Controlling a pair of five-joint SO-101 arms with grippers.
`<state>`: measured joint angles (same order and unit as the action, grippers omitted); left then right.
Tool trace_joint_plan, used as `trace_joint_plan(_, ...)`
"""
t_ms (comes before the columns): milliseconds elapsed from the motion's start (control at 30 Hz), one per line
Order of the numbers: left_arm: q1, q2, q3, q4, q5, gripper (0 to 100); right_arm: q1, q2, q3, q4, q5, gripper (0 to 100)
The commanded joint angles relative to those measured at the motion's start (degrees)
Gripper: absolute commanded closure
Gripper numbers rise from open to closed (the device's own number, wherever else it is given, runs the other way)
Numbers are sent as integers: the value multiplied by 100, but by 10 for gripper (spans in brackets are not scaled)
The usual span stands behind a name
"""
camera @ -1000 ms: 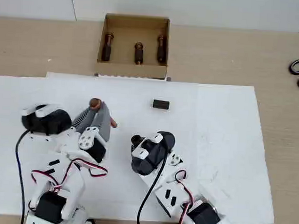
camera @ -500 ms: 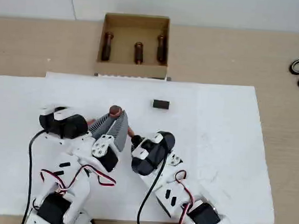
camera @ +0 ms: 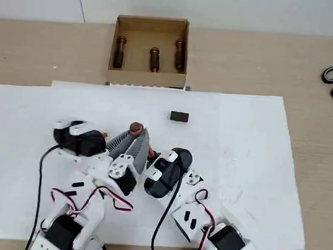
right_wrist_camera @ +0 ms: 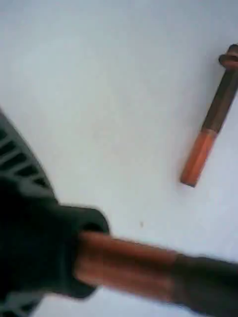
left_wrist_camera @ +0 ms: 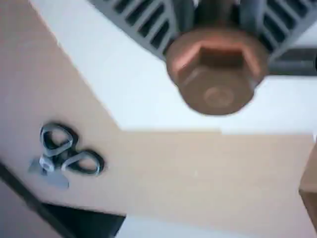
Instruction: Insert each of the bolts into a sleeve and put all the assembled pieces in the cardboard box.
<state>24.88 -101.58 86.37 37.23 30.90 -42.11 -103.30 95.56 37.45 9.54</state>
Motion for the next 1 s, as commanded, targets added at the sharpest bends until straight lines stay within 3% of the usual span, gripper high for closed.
trace_joint_plan(0, -9, -44, -4, -141, -9, 994, -40, -57, 18, -180, 62, 995)
trace_joint_plan(300, 44, -44, -22, 510, -9, 994, -40, -66, 44, -690, 70, 995)
trace_joint_plan(567, 782, -44, 22, 1248, -9, 994, -40, -57, 53, -796, 70, 995)
trace_joint_plan(967, 1152, -44, 760, 1301, -756, 992, -40, -57, 53, -796, 79, 995)
